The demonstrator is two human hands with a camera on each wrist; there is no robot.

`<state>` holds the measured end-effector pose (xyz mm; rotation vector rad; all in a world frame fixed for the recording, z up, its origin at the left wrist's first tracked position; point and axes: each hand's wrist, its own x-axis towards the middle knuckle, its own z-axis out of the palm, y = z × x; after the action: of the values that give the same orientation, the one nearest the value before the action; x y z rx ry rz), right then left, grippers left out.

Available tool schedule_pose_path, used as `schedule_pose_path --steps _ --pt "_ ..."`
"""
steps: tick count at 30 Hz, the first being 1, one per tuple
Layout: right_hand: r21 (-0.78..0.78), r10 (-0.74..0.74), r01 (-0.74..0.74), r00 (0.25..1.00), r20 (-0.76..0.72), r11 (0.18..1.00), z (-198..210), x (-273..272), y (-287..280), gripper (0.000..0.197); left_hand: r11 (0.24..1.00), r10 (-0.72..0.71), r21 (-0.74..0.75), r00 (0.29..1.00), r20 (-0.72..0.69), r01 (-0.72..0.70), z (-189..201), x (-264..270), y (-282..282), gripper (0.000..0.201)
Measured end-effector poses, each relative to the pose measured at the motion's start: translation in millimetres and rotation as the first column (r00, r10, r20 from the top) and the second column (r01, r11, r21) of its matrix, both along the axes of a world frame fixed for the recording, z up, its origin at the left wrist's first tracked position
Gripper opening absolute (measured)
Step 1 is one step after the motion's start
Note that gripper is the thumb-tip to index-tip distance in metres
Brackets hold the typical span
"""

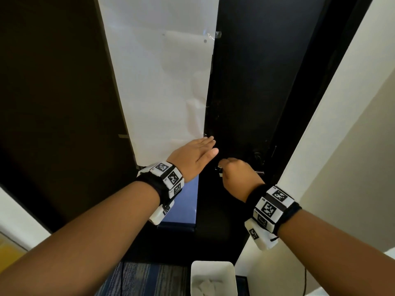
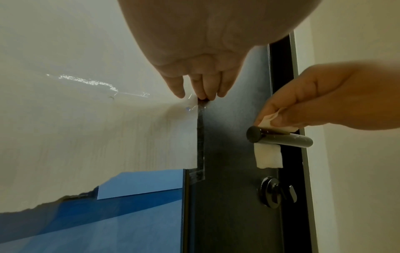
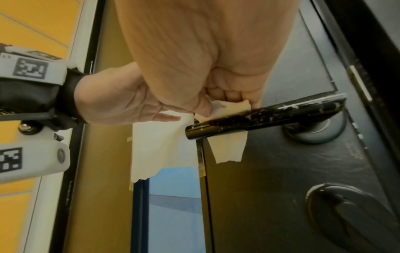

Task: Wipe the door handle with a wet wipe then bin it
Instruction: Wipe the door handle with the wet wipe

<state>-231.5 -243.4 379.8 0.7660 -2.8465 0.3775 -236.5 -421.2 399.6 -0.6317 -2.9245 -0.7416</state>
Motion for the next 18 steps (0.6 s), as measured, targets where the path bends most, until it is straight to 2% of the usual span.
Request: schedule_pose_path --steps 8,14,18 --pt "0.093 0.083 -0.079 0.996 -0.041 0.993 -1 -1 -15 0.016 1.0 0.007 0.017 1.0 0.022 -0.007 -3 -2 1 0.058" --pt "0.314 0.191 -0.17 0.981 -0.037 0.934 8 3 -20 0.02 1.0 0.004 0.014 1.0 0.027 -0.005 -2 -3 0 0.058" --pt "0.489 0.256 -0.205 0.966 -0.038 0.848 16 7 -22 0.026 1.0 0.004 0.007 1.0 0.028 -0.005 -2 -2 1 0.058"
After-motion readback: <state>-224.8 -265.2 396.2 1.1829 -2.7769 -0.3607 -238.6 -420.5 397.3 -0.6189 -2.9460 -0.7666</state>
